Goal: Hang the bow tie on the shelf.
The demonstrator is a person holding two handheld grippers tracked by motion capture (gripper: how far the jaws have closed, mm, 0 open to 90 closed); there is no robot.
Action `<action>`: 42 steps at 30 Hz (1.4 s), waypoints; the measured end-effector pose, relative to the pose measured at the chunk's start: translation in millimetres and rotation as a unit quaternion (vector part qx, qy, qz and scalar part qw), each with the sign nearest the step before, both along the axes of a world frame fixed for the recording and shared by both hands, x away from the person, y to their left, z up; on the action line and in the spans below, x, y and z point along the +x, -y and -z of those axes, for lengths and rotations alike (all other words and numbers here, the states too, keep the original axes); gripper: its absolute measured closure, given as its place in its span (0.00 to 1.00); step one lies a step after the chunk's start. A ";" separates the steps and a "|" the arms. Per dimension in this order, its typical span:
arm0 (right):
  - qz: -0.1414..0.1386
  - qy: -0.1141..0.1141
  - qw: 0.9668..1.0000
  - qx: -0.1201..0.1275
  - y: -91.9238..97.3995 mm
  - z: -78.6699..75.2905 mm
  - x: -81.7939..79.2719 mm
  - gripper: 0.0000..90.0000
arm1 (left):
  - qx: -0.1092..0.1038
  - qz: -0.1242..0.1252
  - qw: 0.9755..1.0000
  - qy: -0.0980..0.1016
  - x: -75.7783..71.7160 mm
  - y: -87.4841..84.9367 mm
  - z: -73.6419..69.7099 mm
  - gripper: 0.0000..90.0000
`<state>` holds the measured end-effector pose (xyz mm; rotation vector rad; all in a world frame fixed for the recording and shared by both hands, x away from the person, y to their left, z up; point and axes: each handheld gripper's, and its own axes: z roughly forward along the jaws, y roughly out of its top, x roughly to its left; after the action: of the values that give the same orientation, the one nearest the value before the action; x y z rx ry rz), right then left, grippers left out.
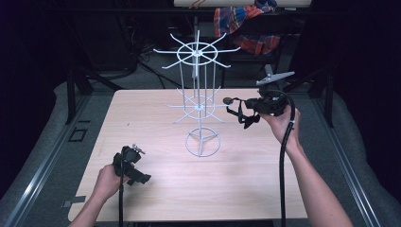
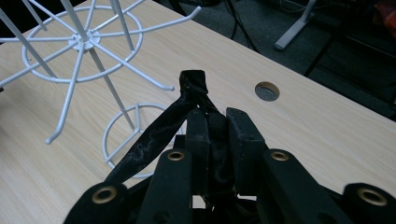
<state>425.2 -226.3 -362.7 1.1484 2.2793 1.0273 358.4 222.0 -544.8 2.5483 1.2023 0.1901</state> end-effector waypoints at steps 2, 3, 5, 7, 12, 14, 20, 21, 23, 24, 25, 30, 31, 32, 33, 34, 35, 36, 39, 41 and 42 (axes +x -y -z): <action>-0.001 0.001 1.000 0.003 -2.3 -1.7 -0.6 0.88 | 0.000 0.000 1.000 -0.001 -0.1 0.1 0.1 0.00; -0.001 0.003 1.000 0.003 -3.8 -2.3 -1.2 0.88 | 0.000 0.000 1.000 -0.001 -0.2 0.1 0.1 0.00; -0.005 0.005 1.000 0.003 -7.0 -2.9 -2.0 0.88 | 0.000 0.000 1.000 -0.001 -0.4 0.3 0.0 0.00; -0.008 0.007 1.000 0.003 -9.6 -3.0 -2.8 0.88 | 0.000 0.000 1.000 0.000 -0.6 0.4 -0.2 0.00; -0.014 0.010 1.000 0.007 -15.4 -5.2 -5.9 0.88 | 0.004 0.002 1.000 -0.001 -0.6 0.7 -0.3 0.00; -0.016 0.011 1.000 0.007 -17.5 -5.6 -7.2 0.88 | 0.003 0.000 1.000 0.000 -0.7 1.0 0.1 0.00; -0.026 0.012 1.000 0.007 -24.8 -2.6 -8.7 0.88 | 0.004 0.002 1.000 -0.001 -0.3 1.8 0.4 0.00; -0.026 0.010 1.000 0.006 -26.2 -1.3 -8.9 0.88 | 0.005 0.003 1.000 -0.002 -0.3 2.0 0.5 0.00; -0.030 0.009 0.999 0.002 -29.2 2.8 -8.3 0.88 | 0.005 0.003 1.000 -0.002 -0.3 2.1 0.7 0.00; -0.031 0.010 0.999 0.000 -31.2 5.6 -7.9 0.88 | 0.005 0.003 1.000 -0.001 -0.3 2.1 0.8 0.00; -0.034 0.007 0.999 -0.008 -32.6 7.7 -7.4 0.88 | 0.005 0.003 1.000 -0.001 -0.3 2.0 0.8 0.00; -0.037 0.006 0.999 -0.025 -41.8 22.6 -5.9 0.88 | 0.005 0.002 1.000 -0.001 -0.7 1.9 0.6 0.00; -0.035 0.008 0.999 -0.026 -43.6 26.0 -5.6 0.88 | 0.006 0.002 1.000 0.000 -0.8 1.9 0.6 0.00; -0.037 0.006 0.999 -0.028 -44.5 28.3 -5.3 0.88 | 0.007 0.002 1.000 0.001 -0.8 1.9 0.5 0.00; -0.037 0.007 0.999 -0.025 -46.1 31.4 -5.1 0.88 | 0.005 0.002 1.000 0.000 -0.7 1.7 0.5 0.00; -0.038 0.006 0.999 -0.029 -46.7 32.6 -5.0 0.88 | 0.005 0.002 1.000 0.001 -0.7 1.7 0.5 0.00; -0.038 0.008 0.999 -0.031 -48.2 35.4 -4.9 0.88 | 0.005 0.002 1.000 0.000 -0.6 1.7 0.5 0.00; -0.039 0.009 0.999 -0.033 -49.2 37.7 -4.5 0.88 | 0.005 0.003 1.000 0.000 -0.5 1.7 0.6 0.00; -0.039 0.005 0.998 -0.042 -51.5 44.9 -3.2 0.88 | 0.005 0.004 1.000 -0.002 -0.2 2.0 0.6 0.00; -0.039 0.006 0.999 -0.035 -53.5 51.1 -2.2 0.88 | 0.005 0.005 1.000 -0.001 -0.2 2.4 0.4 0.00; -0.038 0.007 0.999 -0.034 -53.9 53.7 -1.7 0.88 | 0.004 0.006 1.000 -0.001 -0.2 2.6 0.6 0.00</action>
<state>423.5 -172.4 -416.4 1.0327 2.3434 0.9749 358.2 219.4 -545.4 2.5624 1.1904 0.1905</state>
